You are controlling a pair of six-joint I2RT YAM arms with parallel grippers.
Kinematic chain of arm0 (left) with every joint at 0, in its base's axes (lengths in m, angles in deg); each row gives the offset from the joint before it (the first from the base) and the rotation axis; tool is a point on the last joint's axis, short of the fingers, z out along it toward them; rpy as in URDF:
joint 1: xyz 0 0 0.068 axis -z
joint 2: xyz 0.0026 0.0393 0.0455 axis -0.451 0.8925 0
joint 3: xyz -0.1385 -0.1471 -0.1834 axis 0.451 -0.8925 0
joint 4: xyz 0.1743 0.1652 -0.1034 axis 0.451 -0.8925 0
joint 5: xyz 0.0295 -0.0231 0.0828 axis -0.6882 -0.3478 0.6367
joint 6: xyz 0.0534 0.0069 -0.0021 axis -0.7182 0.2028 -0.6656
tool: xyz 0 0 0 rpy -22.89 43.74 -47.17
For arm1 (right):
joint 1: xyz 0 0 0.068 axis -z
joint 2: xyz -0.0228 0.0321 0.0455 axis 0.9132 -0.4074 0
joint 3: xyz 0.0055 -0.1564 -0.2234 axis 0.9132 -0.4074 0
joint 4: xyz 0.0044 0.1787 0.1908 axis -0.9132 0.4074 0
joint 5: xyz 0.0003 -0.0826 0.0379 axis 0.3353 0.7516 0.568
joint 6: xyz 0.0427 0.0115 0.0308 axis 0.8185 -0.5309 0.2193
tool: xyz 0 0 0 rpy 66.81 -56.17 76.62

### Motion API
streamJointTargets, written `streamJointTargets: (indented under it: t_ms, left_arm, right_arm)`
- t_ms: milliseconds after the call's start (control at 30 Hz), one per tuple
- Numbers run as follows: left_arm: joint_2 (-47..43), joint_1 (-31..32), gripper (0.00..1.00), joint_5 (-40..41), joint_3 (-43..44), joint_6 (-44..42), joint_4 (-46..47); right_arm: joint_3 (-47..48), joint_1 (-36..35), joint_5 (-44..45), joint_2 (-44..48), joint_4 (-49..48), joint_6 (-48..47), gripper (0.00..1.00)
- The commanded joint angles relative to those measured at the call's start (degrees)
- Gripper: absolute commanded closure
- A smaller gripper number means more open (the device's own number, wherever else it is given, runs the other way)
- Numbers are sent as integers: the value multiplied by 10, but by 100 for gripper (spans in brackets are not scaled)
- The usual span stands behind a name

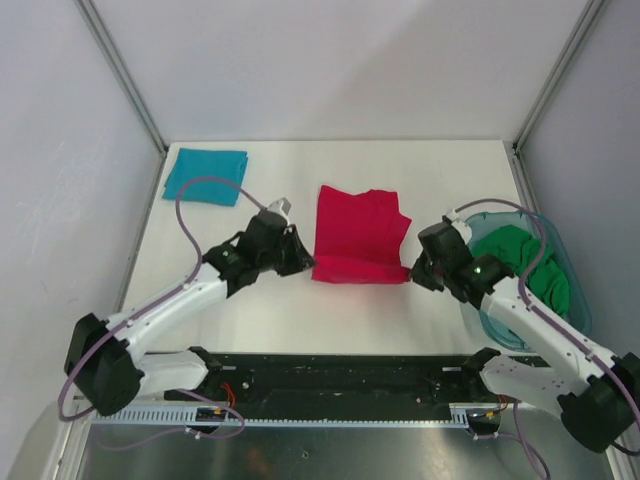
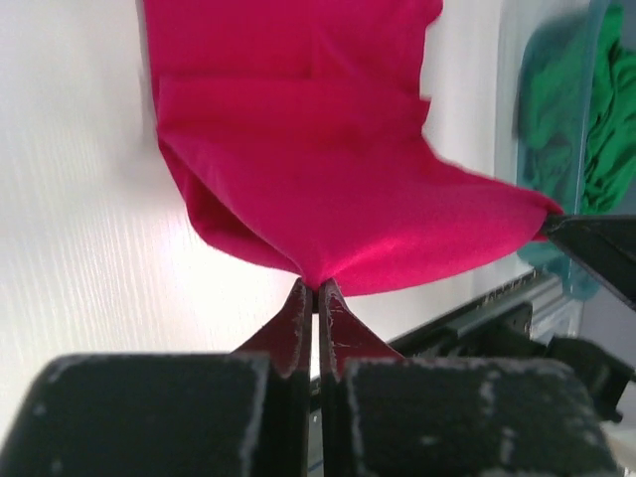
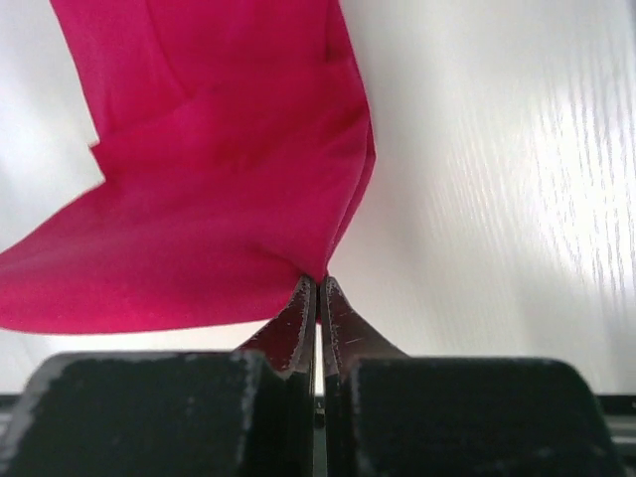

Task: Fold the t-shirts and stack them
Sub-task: Fold the long partially folded tshirt into a neat square

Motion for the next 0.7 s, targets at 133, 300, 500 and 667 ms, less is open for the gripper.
streamJointTargets:
  t_ms: [133,300,500,667]
  left_arm:
    - [141,-77,100,19,182,-84,-1]
    - [235,-112,100,7,278,-101,-2]
    - [353,-150,100,-26,400,-120,-1]
    - [461,-169,100,-50,508,-135,-2]
  right_arm:
    - [99,118,-47,-127,-113,-113,100]
    - [162,161,-69,-218,-166,-143,100]
    - [234,212,-94,-324,-211,-157,100]
    - [291,243,-113,-417,-253,-159,100]
